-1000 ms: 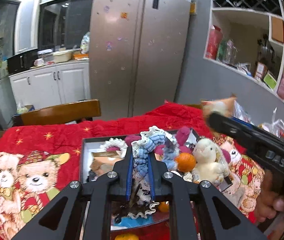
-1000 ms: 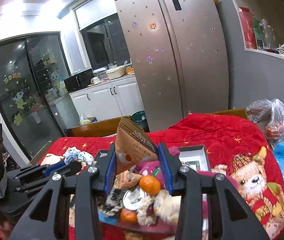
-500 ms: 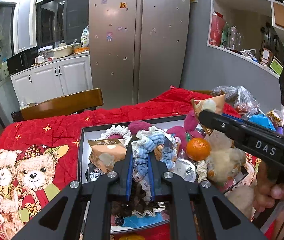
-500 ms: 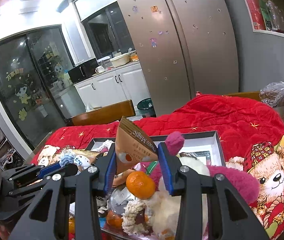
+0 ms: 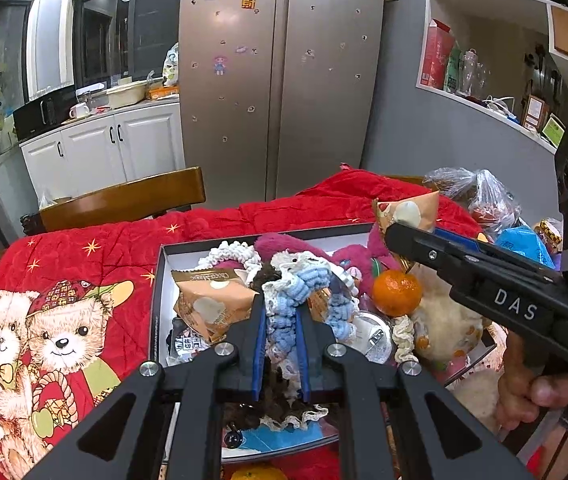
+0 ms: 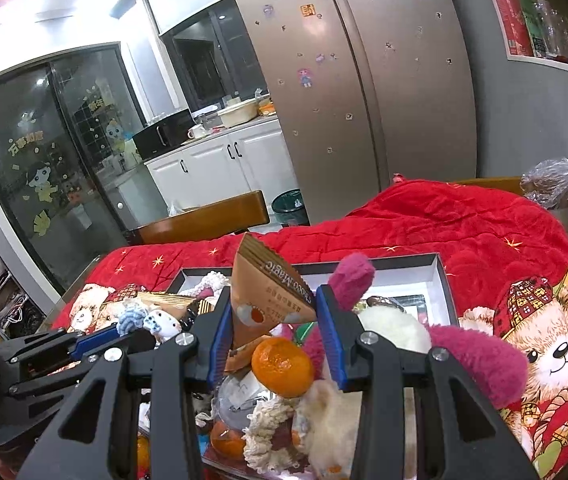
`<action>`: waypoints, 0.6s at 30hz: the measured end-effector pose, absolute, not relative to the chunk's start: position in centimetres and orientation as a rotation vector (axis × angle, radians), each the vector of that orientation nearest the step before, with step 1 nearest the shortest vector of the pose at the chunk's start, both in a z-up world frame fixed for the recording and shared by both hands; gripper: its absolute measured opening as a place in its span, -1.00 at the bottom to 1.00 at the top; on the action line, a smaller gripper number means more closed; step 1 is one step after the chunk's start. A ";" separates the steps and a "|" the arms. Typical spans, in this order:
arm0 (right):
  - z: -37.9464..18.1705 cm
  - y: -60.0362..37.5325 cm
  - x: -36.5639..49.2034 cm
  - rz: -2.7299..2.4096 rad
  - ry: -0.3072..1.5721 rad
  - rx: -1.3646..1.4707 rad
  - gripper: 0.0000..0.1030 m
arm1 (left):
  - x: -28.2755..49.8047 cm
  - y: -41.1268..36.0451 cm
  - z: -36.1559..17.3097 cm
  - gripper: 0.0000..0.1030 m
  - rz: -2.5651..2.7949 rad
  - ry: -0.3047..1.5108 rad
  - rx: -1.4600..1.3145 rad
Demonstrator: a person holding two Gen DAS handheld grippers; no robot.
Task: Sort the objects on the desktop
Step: 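Lower both held items into the black box and open both grippers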
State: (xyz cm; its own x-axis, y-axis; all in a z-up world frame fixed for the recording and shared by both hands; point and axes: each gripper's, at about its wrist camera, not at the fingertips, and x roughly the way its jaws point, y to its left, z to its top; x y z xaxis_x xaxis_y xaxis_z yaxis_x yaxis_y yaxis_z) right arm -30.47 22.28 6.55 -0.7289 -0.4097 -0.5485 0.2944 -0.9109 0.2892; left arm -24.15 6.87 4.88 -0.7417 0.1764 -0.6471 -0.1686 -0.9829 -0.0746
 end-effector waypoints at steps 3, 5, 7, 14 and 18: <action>6.4 22.3 -30.5 -2.591 -0.261 0.883 -0.20 | -24.2 6.9 4.7 -0.74 2.772 -0.020 -1.034; 6.2 22.1 -30.6 -2.595 -0.254 0.890 -0.20 | -24.2 6.9 4.6 -0.74 2.768 -0.020 -1.038; 6.0 22.1 -30.6 -2.595 -0.251 0.894 -0.20 | -24.2 7.0 4.5 -0.74 2.766 -0.018 -1.041; 6.0 22.0 -30.6 -2.596 -0.244 0.897 -0.20 | -24.2 7.1 4.6 -0.74 2.768 -0.009 -1.043; 6.0 21.9 -30.6 -2.611 -0.224 0.918 -0.20 | -24.2 7.1 4.5 -0.74 2.776 0.003 -1.049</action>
